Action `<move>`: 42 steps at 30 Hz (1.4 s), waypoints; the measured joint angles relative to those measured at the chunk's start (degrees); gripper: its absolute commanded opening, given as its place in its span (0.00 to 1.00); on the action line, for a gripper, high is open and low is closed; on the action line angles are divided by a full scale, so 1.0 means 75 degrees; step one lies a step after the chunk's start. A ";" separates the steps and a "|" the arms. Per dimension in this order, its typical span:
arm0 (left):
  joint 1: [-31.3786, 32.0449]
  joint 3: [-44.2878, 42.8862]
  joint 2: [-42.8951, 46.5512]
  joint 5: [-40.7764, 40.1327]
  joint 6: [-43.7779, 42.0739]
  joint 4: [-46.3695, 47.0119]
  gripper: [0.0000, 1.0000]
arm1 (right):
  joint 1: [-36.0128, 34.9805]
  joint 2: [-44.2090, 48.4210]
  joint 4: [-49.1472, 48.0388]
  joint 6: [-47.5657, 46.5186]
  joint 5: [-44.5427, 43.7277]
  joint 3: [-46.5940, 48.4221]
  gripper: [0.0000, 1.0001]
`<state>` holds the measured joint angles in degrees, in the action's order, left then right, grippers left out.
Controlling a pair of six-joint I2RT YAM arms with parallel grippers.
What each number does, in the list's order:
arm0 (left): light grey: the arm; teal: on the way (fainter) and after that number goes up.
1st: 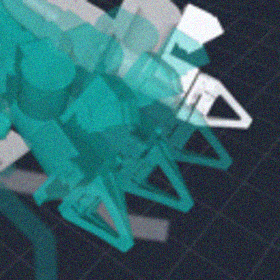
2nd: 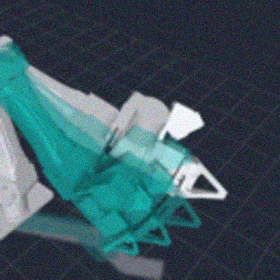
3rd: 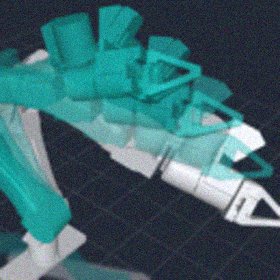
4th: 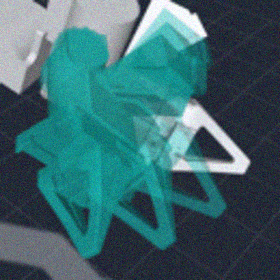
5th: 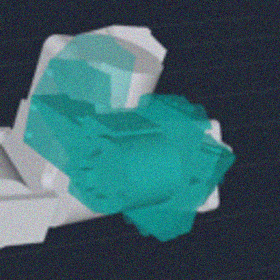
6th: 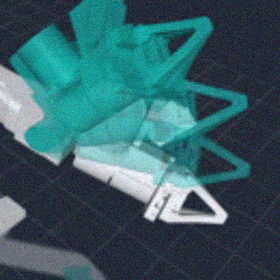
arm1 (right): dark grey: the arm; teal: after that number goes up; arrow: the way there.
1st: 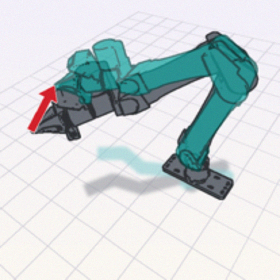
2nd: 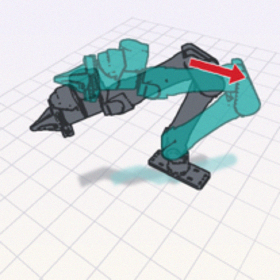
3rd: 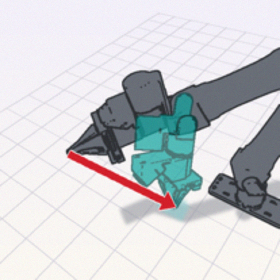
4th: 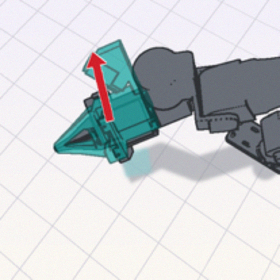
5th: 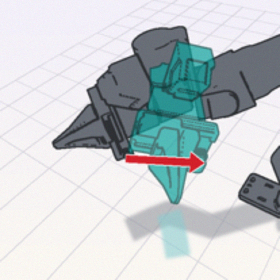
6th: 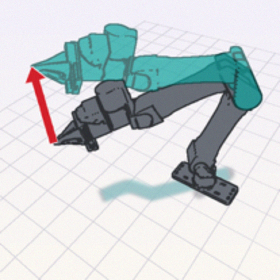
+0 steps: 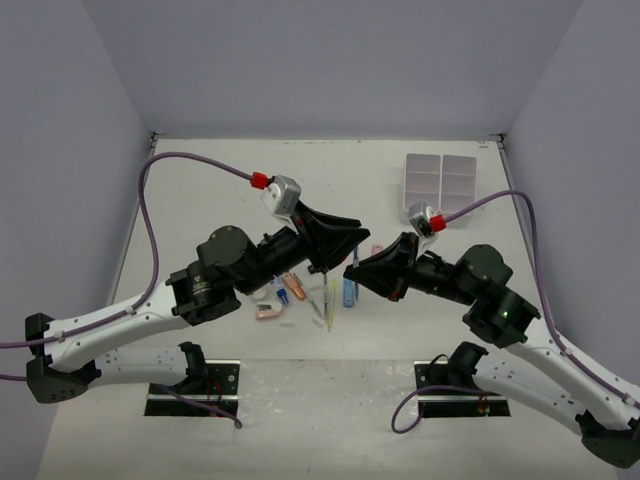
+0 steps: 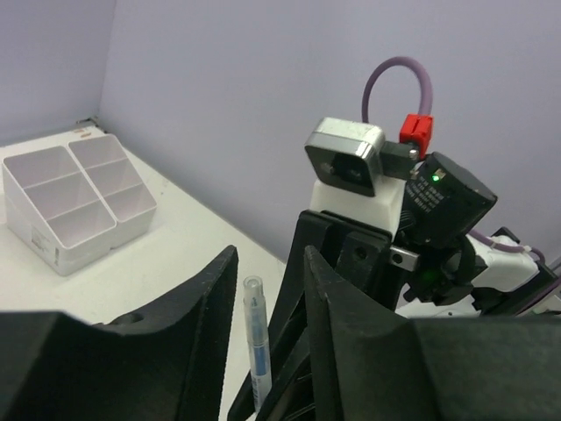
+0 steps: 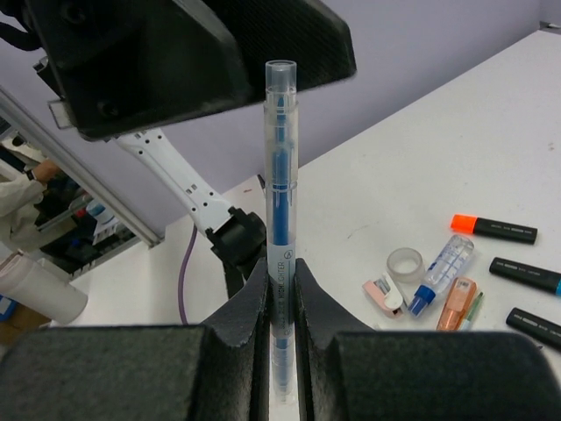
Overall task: Sort the stationery into containers
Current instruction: Close the pen cap on the pen.
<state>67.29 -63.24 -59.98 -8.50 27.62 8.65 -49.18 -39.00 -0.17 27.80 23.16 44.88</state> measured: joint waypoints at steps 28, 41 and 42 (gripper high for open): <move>0.0262 0.1119 0.0170 -0.1124 0.0702 0.2638 0.00 | -0.0149 -0.2202 0.4147 -0.1151 -0.0397 0.4332 0.00; 0.0434 -0.0525 -0.0504 -0.1841 -0.0770 -0.0913 0.00 | 0.0061 -0.1818 0.1552 -0.1016 -0.0368 0.1744 0.00; 0.0434 -0.0527 -0.0520 -0.1838 -0.0835 -0.1035 0.00 | 0.0063 -0.1782 0.1516 -0.0987 -0.0374 0.1664 0.00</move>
<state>70.54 -67.19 -63.88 -22.28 21.35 0.88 -48.71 -52.37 11.20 20.40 20.36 57.36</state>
